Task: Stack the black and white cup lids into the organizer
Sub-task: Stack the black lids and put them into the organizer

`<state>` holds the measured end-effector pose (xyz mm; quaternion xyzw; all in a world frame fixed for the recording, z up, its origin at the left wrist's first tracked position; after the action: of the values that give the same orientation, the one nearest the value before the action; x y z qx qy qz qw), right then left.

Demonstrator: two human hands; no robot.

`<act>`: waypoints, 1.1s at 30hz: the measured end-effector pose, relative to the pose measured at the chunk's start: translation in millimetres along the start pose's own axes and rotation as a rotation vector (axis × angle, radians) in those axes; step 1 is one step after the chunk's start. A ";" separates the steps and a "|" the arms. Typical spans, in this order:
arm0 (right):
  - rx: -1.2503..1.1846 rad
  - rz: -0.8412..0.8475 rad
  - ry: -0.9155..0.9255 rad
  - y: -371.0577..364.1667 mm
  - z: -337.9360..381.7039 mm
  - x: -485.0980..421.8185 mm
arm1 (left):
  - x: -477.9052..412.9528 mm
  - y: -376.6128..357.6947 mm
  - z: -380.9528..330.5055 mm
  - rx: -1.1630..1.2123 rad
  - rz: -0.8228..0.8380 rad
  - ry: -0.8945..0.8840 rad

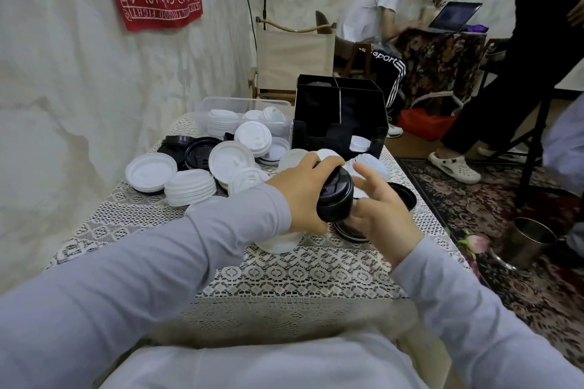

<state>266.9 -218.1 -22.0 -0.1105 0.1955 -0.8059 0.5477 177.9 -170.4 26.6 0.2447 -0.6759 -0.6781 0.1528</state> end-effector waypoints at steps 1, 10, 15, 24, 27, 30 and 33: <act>0.217 -0.027 0.051 10.1 8.9 -3.4 | 0.0 -0.4 4.6 -0.002 0.004 0.017; 1.414 -0.032 0.103 57.8 20.4 -19.2 | 1.7 -8.1 23.3 -0.019 0.020 0.090; 1.423 -0.142 0.081 62.1 16.8 -26.0 | 1.6 -12.7 19.8 -0.026 0.022 0.089; 1.415 -0.189 0.034 61.3 11.6 -32.5 | 1.3 -16.4 23.6 -0.047 0.031 0.091; 1.465 -0.164 0.042 57.5 11.8 -30.7 | 1.6 -17.0 25.3 -0.055 0.031 0.094; 1.526 -0.139 0.066 53.1 12.5 -28.5 | 1.4 -17.2 27.0 -0.064 0.031 0.099; 1.527 -0.139 0.077 52.3 14.4 -27.3 | 2.1 -18.2 26.6 -0.071 0.035 0.102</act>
<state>326.7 -212.6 -30.9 0.3146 -0.4037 -0.7534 0.4129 164.0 -148.5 7.4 0.2615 -0.6470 -0.6856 0.2072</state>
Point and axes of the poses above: each hand's wrist, its own x-axis away from the middle knuckle, its own y-axis out of the back of the hand, z = x × y, the point moved 10 cm from there along -x, towards the middle knuckle, and after that the axes turned 12 degrees about -x, right-handed, at the moved point
